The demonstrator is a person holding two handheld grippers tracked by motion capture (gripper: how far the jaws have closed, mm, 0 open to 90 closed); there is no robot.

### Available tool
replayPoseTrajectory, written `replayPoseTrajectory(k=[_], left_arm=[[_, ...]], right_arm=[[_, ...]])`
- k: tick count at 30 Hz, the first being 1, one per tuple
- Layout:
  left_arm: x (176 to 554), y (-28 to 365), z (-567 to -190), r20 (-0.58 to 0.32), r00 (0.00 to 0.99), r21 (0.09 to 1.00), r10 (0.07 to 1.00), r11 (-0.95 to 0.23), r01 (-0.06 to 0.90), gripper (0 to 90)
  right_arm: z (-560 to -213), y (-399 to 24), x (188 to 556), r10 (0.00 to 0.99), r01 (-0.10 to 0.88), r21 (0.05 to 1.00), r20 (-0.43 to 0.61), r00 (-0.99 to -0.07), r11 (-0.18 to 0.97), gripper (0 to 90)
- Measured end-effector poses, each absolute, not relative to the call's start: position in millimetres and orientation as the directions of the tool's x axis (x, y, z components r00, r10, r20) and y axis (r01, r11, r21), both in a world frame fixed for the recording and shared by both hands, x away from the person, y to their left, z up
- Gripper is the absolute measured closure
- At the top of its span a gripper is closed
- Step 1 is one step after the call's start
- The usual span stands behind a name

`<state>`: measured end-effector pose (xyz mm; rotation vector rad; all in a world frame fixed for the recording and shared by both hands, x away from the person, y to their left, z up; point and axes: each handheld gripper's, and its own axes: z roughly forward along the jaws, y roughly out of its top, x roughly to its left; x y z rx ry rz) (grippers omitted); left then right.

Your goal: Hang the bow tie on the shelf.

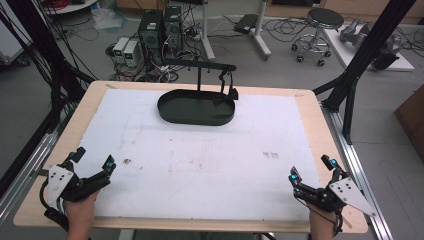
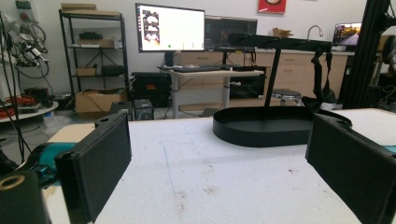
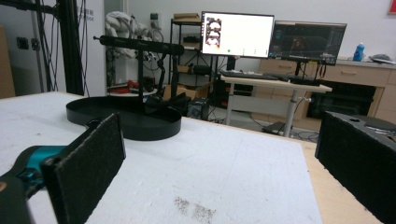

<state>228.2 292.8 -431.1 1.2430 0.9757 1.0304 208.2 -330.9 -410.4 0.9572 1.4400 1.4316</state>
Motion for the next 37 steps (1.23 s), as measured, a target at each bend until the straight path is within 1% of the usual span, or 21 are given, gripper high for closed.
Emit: replayPoseTrajectory(k=[5, 17, 25, 37], left_arm=[[228.7, 295.4, -429.3, -0.026, 0.253, 0.996, 0.967, 0.047, -0.077, 7.4], [232.0, 300.5, -428.7, -0.031, 0.248, 0.996, 0.968, 0.051, -0.076, 7.4], [232.2, 299.8, -428.6, -0.024, 0.253, 0.996, 0.967, 0.045, -0.075, 7.4], [232.9, 299.1, -428.6, -0.019, 0.259, 0.997, 0.966, 0.039, -0.073, 7.4]], right_arm=[[-411.2, -332.9, 207.6, 0.942, -0.065, 0.998, -0.047, -0.331, 0.027, 0.6], [-422.0, -327.9, 212.8, 0.919, -0.066, 0.998, -0.038, -0.392, 0.014, 0.5], [-423.3, -331.5, 212.8, 0.921, -0.062, 0.998, -0.018, -0.389, -0.007, 0.6], [-423.0, -331.4, 213.1, 0.92, -0.063, 0.998, -0.02, -0.39, -0.005, 0.5]])
